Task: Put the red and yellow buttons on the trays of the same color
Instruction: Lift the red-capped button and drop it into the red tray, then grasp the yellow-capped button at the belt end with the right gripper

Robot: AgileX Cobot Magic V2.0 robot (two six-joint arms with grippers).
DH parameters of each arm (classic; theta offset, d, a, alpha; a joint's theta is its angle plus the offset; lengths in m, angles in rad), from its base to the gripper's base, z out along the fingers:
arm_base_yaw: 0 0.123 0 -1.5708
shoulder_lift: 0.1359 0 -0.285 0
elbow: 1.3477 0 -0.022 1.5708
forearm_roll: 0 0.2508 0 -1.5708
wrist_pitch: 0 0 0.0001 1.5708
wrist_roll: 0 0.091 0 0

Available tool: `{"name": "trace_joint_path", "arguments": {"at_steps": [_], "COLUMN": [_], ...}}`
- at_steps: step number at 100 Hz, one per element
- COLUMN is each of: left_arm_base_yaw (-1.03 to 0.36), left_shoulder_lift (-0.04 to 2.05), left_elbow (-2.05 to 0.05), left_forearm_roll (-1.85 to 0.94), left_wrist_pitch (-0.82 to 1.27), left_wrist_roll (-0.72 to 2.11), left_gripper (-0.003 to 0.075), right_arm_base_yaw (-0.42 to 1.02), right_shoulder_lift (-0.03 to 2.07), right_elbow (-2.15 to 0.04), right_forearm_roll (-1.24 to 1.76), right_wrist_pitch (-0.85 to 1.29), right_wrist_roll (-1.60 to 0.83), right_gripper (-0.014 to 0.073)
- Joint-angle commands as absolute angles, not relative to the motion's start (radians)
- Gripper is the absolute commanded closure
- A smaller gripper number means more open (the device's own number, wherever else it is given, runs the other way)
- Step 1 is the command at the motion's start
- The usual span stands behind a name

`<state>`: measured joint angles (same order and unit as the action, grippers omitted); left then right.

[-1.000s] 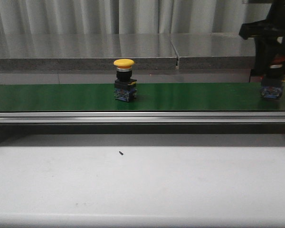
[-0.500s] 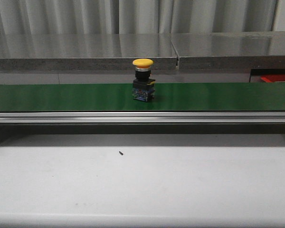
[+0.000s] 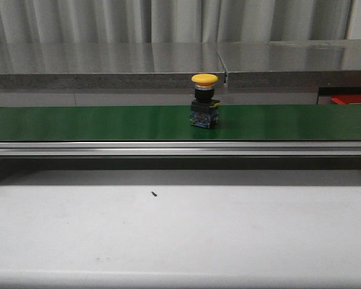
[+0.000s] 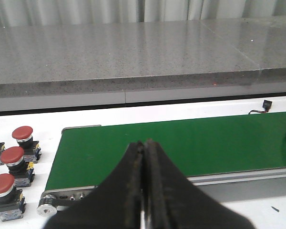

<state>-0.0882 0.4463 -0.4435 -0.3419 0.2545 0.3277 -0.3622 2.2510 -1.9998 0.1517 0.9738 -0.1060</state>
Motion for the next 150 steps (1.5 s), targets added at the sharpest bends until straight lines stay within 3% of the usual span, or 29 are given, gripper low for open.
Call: {"name": "trace_joint_path", "arguments": {"at_steps": [1,11,30,37,61,95,150], "left_arm_base_yaw": [-0.097,-0.097,-0.097,-0.097,-0.097,-0.097,-0.097], "left_shoulder_lift": [0.448,0.448,0.448,0.448,0.448,0.448,0.448], "left_elbow": [-0.471,-0.471,-0.471,-0.471,-0.471,-0.471,-0.471], "left_forearm_roll": [-0.358,-0.358,-0.358,-0.358,-0.358,-0.358,-0.358], "left_wrist_pitch": [0.174,0.174,0.174,0.174,0.174,0.174,0.174], "left_wrist_roll": [0.325,0.325,0.325,0.325,0.325,0.325,0.325], "left_gripper": [0.0739,0.0739,0.0739,0.0739,0.0739,0.0739,0.0739], "right_arm_base_yaw": [-0.366,-0.366,-0.366,-0.366,-0.365,-0.295,-0.144], "right_shoulder_lift": [2.192,2.192,2.190,2.189,2.143,1.893,1.460], "right_elbow": [-2.039,-2.039,-2.041,-2.041,-2.093,-2.038,-1.331], "right_forearm_roll": [0.165,0.165,0.162,0.162,0.163,0.167,0.237], "right_wrist_pitch": [0.930,0.930,0.923,0.922,0.968,0.975,0.861], "right_wrist_roll": [-0.106,-0.106,-0.106,-0.106,-0.129,-0.318,-0.456], "right_gripper": [0.0441,0.0402,0.0069,0.0016,0.0015,0.0015,0.0015]}}
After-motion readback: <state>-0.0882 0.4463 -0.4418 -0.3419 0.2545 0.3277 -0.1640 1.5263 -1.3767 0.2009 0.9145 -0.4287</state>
